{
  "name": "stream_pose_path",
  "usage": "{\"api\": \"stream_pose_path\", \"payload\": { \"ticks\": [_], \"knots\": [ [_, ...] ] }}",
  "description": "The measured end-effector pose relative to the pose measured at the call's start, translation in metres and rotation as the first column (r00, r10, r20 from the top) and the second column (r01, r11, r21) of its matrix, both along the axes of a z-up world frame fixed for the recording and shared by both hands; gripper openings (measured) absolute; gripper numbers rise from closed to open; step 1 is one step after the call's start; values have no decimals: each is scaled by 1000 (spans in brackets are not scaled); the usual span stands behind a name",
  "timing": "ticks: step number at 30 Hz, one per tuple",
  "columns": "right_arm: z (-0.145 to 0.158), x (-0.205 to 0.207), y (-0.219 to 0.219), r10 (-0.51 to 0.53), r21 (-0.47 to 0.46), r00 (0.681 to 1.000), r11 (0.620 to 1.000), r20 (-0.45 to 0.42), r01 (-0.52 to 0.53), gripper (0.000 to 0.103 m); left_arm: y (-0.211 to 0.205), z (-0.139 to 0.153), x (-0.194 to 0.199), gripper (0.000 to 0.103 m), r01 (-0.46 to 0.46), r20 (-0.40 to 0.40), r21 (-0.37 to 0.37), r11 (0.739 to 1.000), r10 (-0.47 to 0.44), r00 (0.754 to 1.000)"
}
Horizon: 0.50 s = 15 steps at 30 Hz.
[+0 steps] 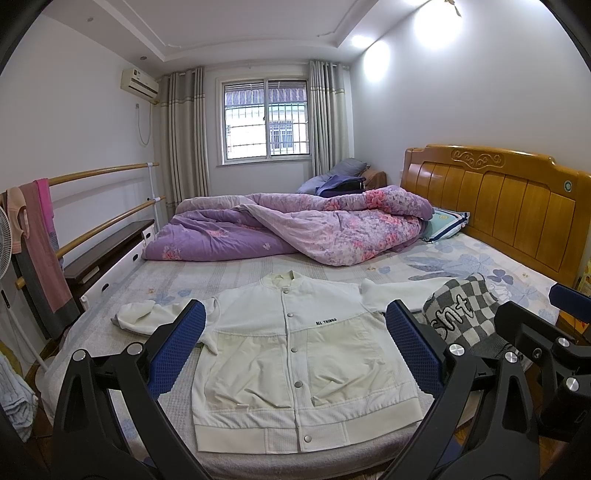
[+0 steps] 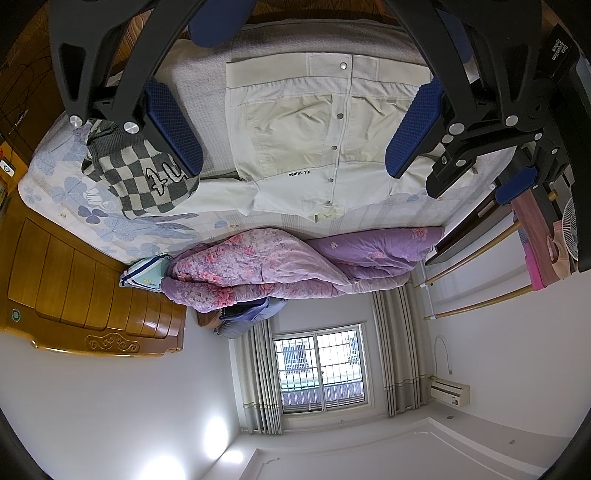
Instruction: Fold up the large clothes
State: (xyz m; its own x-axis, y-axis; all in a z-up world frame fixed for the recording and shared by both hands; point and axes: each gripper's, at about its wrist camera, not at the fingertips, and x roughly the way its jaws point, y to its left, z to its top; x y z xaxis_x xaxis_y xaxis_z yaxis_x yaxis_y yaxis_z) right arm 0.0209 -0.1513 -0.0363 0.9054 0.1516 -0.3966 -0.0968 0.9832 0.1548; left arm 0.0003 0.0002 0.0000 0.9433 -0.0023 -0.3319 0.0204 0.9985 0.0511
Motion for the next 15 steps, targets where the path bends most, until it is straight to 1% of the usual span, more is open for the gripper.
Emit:
{"api": "stream_pose_path", "payload": {
  "ticks": [15],
  "knots": [
    [2,1,0,1,0,1000,1000,-3,-1,95,0,-5,-2,98,-3,-2,4,1000,3,1000]
  ]
}}
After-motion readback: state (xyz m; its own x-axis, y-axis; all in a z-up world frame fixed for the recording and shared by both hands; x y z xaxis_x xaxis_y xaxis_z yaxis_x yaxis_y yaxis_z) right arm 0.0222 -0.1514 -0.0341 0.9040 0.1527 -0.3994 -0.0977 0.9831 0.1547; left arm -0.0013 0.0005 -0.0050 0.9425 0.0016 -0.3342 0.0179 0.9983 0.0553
